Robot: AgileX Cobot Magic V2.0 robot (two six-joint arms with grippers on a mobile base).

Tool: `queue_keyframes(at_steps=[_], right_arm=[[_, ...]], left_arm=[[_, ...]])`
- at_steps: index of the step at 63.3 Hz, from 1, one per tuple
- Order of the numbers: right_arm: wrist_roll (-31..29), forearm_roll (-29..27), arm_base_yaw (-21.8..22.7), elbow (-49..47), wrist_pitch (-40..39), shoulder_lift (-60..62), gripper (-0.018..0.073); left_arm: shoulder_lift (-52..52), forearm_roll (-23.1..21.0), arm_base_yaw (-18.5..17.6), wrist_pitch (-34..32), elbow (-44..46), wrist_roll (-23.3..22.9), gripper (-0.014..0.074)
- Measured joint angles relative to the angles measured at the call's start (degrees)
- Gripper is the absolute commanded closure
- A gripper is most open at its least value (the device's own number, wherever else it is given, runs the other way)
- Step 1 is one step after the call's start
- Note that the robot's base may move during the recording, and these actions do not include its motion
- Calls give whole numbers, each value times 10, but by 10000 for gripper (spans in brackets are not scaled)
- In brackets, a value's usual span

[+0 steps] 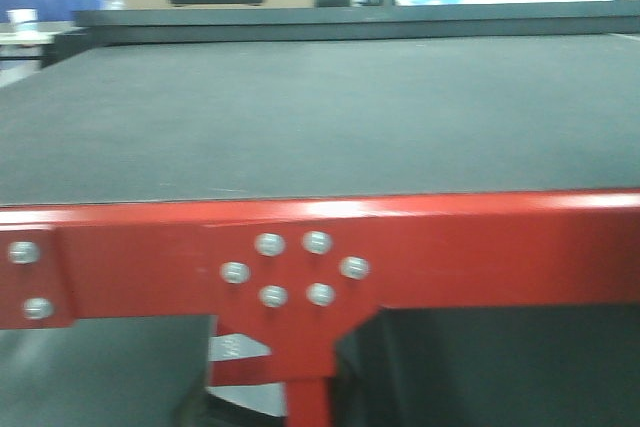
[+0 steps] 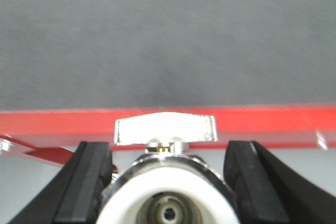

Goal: Place valve from conveyor to right shelf box
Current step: 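Drive the base to the steel shelf of blue bins, holding both valves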

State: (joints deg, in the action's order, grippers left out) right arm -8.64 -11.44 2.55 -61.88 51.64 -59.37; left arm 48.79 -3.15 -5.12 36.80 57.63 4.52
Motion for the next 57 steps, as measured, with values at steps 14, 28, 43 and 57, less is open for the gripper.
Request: queue_keyframes(at_steps=[14, 28, 43, 57], right_arm=[[0, 0, 0, 0, 0, 0, 727], [0, 0, 0, 0, -1, 0, 727], [0, 0, 0, 0, -1, 0, 727], [0, 0, 0, 0, -1, 0, 727]], left_arm=[[0, 1, 0, 0, 0, 0, 708], [0, 1, 0, 0, 0, 0, 708], [0, 1, 0, 0, 0, 0, 708], [0, 1, 0, 0, 0, 0, 708]])
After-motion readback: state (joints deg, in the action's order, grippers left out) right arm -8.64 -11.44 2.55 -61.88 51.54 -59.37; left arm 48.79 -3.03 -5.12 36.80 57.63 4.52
